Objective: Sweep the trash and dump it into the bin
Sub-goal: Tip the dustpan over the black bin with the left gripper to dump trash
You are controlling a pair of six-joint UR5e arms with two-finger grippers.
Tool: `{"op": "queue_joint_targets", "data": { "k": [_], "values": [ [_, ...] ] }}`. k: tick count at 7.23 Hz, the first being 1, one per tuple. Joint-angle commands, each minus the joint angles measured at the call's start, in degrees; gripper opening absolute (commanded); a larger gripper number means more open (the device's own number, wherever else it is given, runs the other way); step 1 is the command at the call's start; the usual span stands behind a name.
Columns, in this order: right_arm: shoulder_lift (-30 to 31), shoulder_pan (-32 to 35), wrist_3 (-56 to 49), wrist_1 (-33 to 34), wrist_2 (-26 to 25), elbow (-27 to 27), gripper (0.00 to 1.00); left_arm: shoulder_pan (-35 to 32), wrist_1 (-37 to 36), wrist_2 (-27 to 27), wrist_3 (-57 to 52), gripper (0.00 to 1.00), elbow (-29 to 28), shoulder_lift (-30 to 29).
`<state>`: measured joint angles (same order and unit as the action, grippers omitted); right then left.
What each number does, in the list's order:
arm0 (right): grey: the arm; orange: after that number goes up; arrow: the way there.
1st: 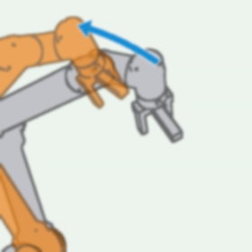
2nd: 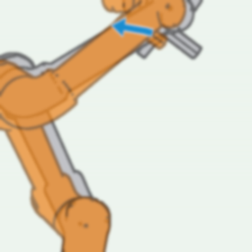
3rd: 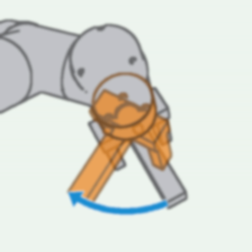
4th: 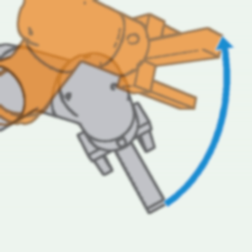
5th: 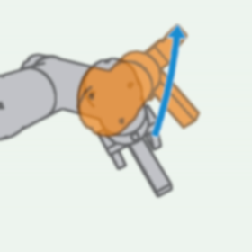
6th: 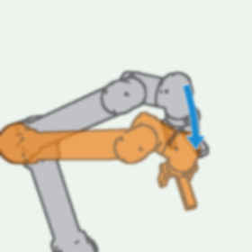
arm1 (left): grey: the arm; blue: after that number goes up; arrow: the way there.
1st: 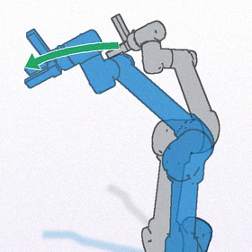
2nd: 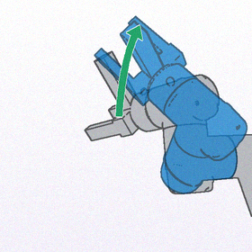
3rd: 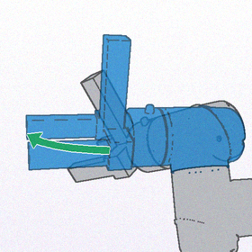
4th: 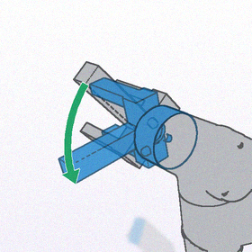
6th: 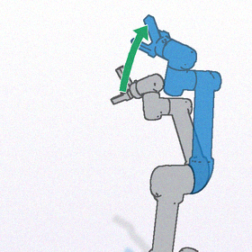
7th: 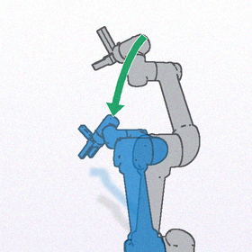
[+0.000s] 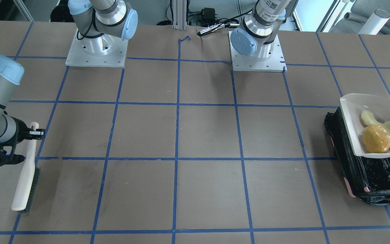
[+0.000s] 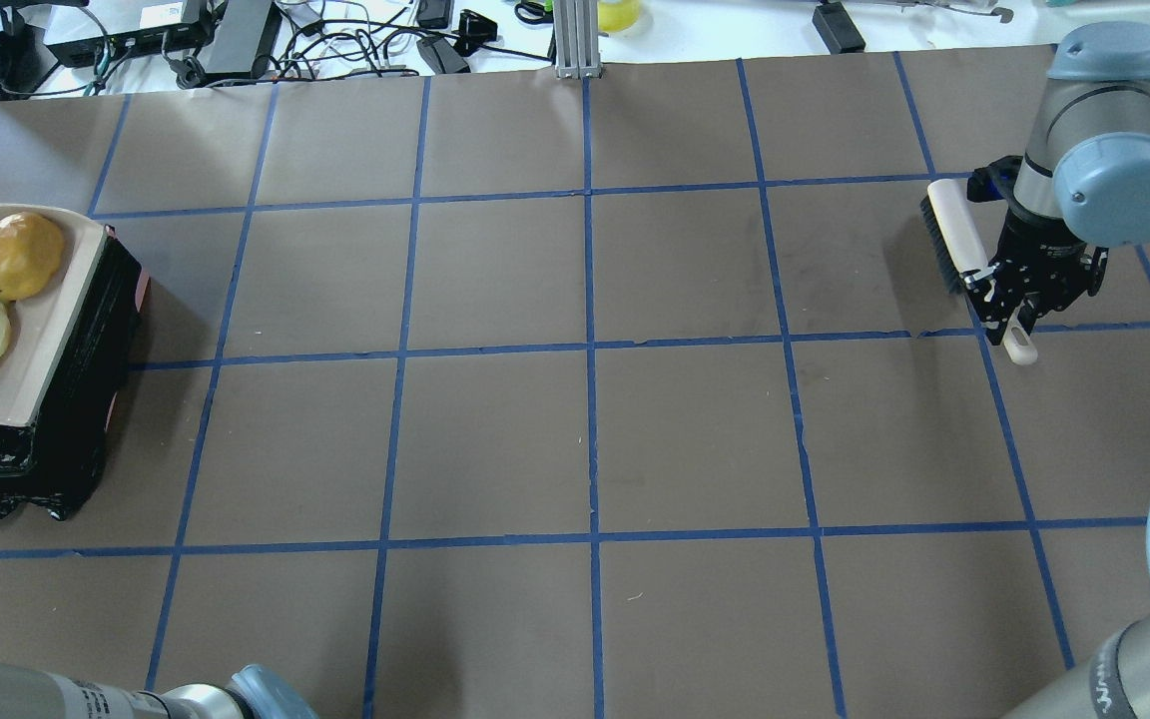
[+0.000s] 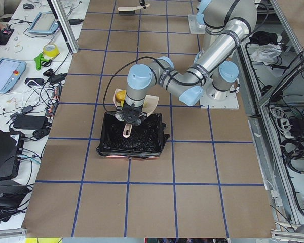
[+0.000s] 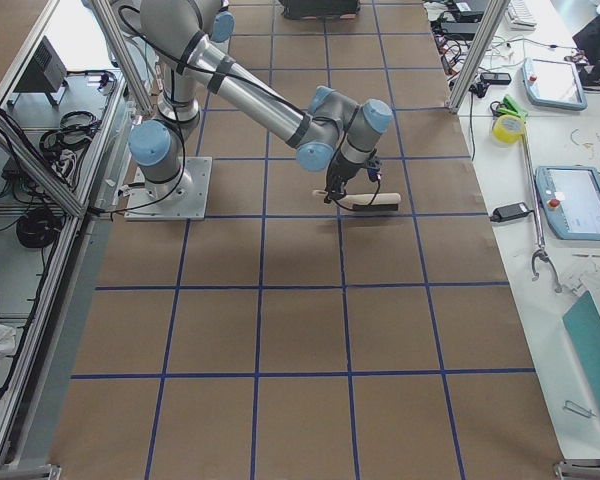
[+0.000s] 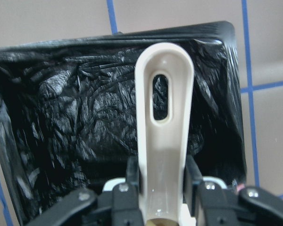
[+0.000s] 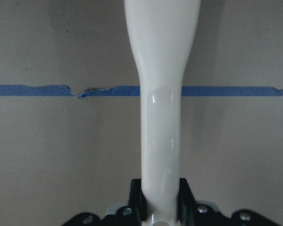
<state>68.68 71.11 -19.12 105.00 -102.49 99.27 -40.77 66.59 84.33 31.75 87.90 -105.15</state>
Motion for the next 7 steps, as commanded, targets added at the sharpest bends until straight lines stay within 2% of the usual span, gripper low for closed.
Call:
{"op": "queue_joint_targets", "data": {
  "k": [1,2,3,5,7],
  "values": [
    [-0.4,0.0,0.0,0.0,0.0,0.0,0.0,3.0,-0.7,1.1,-4.3,0.0,-2.1,-2.2],
    [-0.5,0.0,0.0,0.0,0.0,0.1,0.0,3.2,-4.6,2.8,-5.9,0.0,-2.4,-3.6],
    [-0.8,0.0,0.2,0.1,0.0,0.0,0.07,3.2,-8.5,3.4,-8.3,0.0,-2.4,-5.1],
    [-1.1,0.0,0.5,0.2,0.0,0.0,0.29,3.2,-16.7,7.2,-12.5,0.0,-1.9,-6.7],
    [-1.2,0.0,0.6,0.2,0.0,0.0,0.43,2.7,-21.3,9.2,-14.2,0.0,-1.8,-6.6]
  ]
}}
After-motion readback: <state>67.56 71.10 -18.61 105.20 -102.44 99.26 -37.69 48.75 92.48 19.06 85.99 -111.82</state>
